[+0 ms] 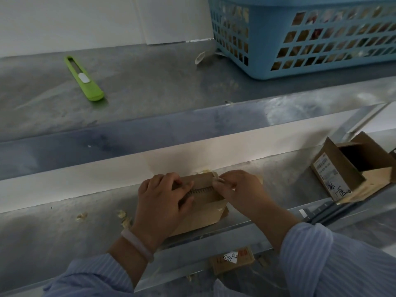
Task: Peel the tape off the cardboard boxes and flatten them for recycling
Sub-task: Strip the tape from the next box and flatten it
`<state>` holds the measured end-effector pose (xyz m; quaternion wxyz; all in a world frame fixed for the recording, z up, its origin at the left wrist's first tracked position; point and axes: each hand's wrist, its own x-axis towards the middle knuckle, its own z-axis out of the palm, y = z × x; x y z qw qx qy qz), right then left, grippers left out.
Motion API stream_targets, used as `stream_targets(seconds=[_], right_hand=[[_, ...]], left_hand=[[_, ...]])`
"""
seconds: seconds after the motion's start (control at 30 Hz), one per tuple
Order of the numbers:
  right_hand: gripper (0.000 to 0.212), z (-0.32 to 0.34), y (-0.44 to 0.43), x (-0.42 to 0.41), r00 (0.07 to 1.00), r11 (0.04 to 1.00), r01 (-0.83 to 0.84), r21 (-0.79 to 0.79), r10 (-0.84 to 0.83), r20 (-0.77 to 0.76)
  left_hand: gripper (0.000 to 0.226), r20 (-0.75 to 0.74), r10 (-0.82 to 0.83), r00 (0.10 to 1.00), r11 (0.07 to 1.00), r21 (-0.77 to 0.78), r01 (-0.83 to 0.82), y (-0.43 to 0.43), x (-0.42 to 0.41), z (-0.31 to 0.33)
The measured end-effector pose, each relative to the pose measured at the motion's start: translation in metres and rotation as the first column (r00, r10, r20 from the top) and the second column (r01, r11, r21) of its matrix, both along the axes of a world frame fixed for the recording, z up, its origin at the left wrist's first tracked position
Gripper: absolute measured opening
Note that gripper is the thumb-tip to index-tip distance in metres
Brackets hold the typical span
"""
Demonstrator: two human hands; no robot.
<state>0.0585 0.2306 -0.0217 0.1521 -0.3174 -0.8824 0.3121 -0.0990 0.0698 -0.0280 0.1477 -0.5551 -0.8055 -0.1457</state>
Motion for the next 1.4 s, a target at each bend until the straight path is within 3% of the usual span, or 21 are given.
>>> stream_targets(seconds=[0.13, 0.27, 0.4, 0.53, 0.7, 0.8, 0.9, 1.0, 1.1, 1.23, 1.4], right_hand=[[0.030, 0.003, 0.000, -0.006, 0.998, 0.999, 0.038, -0.037, -0.036, 0.046], [0.003, 0.013, 0.007, -0.010, 0.987, 0.989, 0.132, 0.072, -0.137, 0.080], [0.013, 0.012, 0.011, -0.004, 0.997, 0.950, -0.022, 0.312, -0.002, 0.076], [0.020, 0.008, 0.004, -0.007, 0.973, 0.895, -0.215, 0.392, 0.163, 0.162], [0.016, 0.017, 0.008, -0.007, 0.957, 0.902, -0.284, 0.324, 0.244, 0.158], [0.031, 0.019, 0.005, -0.008, 0.946, 0.926, -0.303, 0.226, 0.264, 0.188], [0.020, 0.018, 0.007, -0.010, 0.971, 0.993, -0.110, 0.051, 0.096, 0.220], [0.034, 0.015, 0.008, -0.010, 0.967, 0.995, 0.058, -0.081, -0.036, 0.251], [0.024, 0.019, 0.008, -0.011, 0.948, 0.997, 0.068, -0.024, -0.058, 0.312], [0.009, 0.024, 0.016, -0.008, 0.967, 0.993, 0.108, -0.042, -0.095, 0.236], [0.015, 0.013, 0.013, -0.005, 0.980, 0.975, -0.115, 0.190, 0.081, 0.179]], left_hand=[[0.035, 0.000, 0.009, 1.000, 1.000, -0.005, -0.009, 0.000, 0.000, 0.000], [0.035, 0.008, 0.007, 1.000, 1.000, 0.001, -0.007, 0.000, -0.001, 0.000], [0.035, 0.011, 0.007, 1.000, 1.000, -0.006, -0.007, -0.001, -0.001, 0.000], [0.035, 0.009, -0.003, 1.000, 1.000, -0.014, 0.003, -0.002, 0.001, -0.001], [0.034, 0.006, -0.009, 1.000, 1.000, 0.004, 0.009, -0.002, 0.000, -0.002], [0.034, 0.008, -0.002, 1.000, 1.000, 0.006, 0.002, -0.001, 0.000, -0.001], [0.034, 0.000, -0.009, 1.000, 1.000, 0.006, 0.009, -0.001, 0.001, 0.000], [0.035, -0.009, -0.008, 1.000, 1.000, 0.007, 0.008, -0.002, 0.001, -0.002], [0.035, -0.013, -0.004, 1.000, 1.000, 0.007, 0.004, -0.002, 0.000, -0.005], [0.034, -0.026, -0.023, 0.999, 0.999, 0.040, 0.024, -0.001, -0.001, -0.007], [0.036, -0.030, -0.011, 1.000, 0.999, 0.032, 0.012, -0.001, 0.000, -0.006]])
